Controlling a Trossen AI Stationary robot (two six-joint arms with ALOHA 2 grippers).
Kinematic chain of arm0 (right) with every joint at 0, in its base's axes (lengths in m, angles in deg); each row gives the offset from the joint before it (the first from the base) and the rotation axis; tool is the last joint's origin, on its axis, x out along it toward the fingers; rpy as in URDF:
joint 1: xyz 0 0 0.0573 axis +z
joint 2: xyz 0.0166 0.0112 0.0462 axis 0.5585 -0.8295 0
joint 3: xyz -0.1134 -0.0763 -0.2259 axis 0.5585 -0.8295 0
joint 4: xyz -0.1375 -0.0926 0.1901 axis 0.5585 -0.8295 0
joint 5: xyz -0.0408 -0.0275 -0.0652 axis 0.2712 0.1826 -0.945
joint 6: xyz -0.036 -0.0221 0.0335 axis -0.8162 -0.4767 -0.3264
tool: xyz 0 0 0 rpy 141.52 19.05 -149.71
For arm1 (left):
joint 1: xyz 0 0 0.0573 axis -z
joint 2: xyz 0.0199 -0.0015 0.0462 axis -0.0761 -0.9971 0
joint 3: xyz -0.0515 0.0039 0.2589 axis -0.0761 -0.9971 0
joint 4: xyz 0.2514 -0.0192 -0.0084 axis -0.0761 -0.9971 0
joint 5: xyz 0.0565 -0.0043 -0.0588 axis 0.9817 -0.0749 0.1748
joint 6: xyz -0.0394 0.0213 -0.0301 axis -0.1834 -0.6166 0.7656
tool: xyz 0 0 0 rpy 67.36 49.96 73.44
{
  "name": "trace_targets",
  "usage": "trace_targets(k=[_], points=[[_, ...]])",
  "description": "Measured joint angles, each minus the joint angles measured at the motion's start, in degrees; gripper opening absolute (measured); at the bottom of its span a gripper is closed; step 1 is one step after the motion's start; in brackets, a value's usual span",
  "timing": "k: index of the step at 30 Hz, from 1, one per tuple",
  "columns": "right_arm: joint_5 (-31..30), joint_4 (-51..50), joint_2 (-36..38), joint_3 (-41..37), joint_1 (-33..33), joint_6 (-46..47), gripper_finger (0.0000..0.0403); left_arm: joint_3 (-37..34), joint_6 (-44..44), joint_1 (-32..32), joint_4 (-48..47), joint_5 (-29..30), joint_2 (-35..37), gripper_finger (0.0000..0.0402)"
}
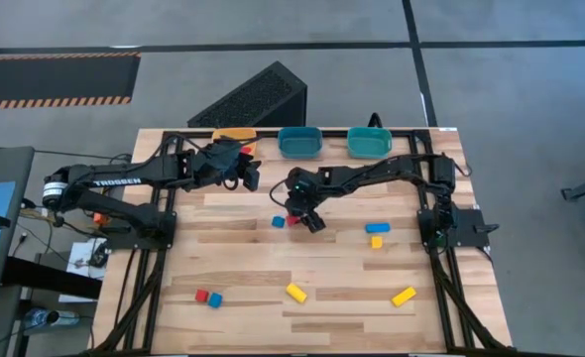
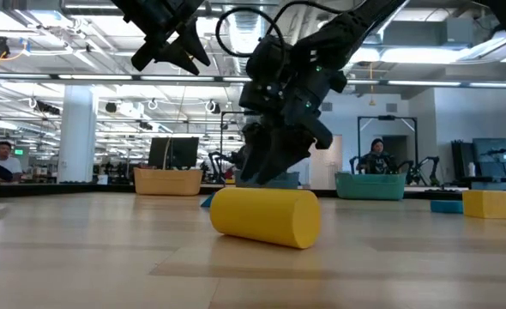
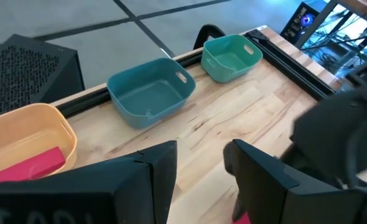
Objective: Sort & place blocks by color
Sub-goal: Put the right red block into the yellow container
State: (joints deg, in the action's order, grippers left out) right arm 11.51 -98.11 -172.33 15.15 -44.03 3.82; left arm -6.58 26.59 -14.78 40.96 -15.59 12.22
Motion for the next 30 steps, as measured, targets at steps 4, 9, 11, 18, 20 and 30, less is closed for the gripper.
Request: trace_targets(k=[4,9,11,18,20,30], points=[[2.73,-2.29,-1.77,-0.04,-1.45,1.1,0.0276,0.0,0.33,0.0,-0.39,-0.11,0.0,0.0141],[3.3,-4.23,-2.15,-0.04,-1.22,0.4,0.0276,0.0,1.39,0.0,-2.25,-0.44,0.0,0.0141],[3.08,-3.92,-2.15,-0.04,-1.17,0.37,0.0276,0.0,1.53,0.0,-3.11,-0.44,0.0,0.0141],[1.36,-2.6,-2.15,-0.04,-1.76,-0.15,0.0243,0.0,4.99,0.15,-5.56,-0.39,0.0,0.0141],[1.41,-2.46,-2.15,-0.04,-1.39,-1.24,0.0217,0.0,7.97,0.56,-5.62,0.25,0.0,0.0141],[2.74,-0.24,-6.05,0.42,-1.32,3.14,0.0088,0.0,8.59,2.64,-6.57,7.07,0.0,0.0141]])
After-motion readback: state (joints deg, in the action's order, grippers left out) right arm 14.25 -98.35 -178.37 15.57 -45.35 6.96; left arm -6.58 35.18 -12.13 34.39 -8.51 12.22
